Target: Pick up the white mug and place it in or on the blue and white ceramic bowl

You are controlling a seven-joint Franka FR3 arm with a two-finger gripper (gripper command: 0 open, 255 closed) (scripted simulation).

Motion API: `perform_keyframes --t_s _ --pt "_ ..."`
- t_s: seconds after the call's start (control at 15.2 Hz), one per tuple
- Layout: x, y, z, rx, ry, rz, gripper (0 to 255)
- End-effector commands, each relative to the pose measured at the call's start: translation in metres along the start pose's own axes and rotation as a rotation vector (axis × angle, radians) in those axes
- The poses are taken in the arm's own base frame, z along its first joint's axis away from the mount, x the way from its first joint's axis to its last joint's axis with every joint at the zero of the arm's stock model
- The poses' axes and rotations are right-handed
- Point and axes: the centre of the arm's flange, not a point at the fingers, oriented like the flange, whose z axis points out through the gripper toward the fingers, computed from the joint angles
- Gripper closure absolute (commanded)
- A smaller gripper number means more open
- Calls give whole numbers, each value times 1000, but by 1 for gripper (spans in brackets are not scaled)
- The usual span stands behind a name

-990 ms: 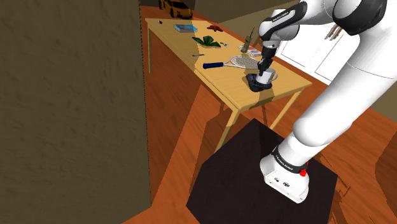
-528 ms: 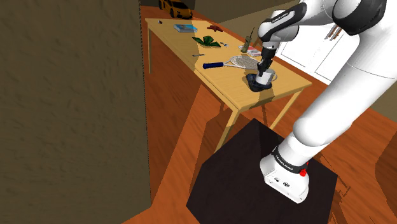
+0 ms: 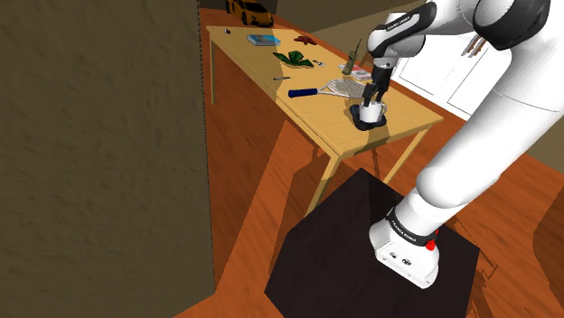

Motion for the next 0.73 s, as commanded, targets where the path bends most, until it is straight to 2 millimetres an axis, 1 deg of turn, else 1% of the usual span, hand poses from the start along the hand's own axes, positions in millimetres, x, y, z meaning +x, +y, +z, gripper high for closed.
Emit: perform_keyframes --t_s 0.0,0.13,0.66 --pt "0 0 -21 0 0 0 0" --pt "0 0 -45 0 0 0 0" --pt "0 0 -45 0 0 0 0"
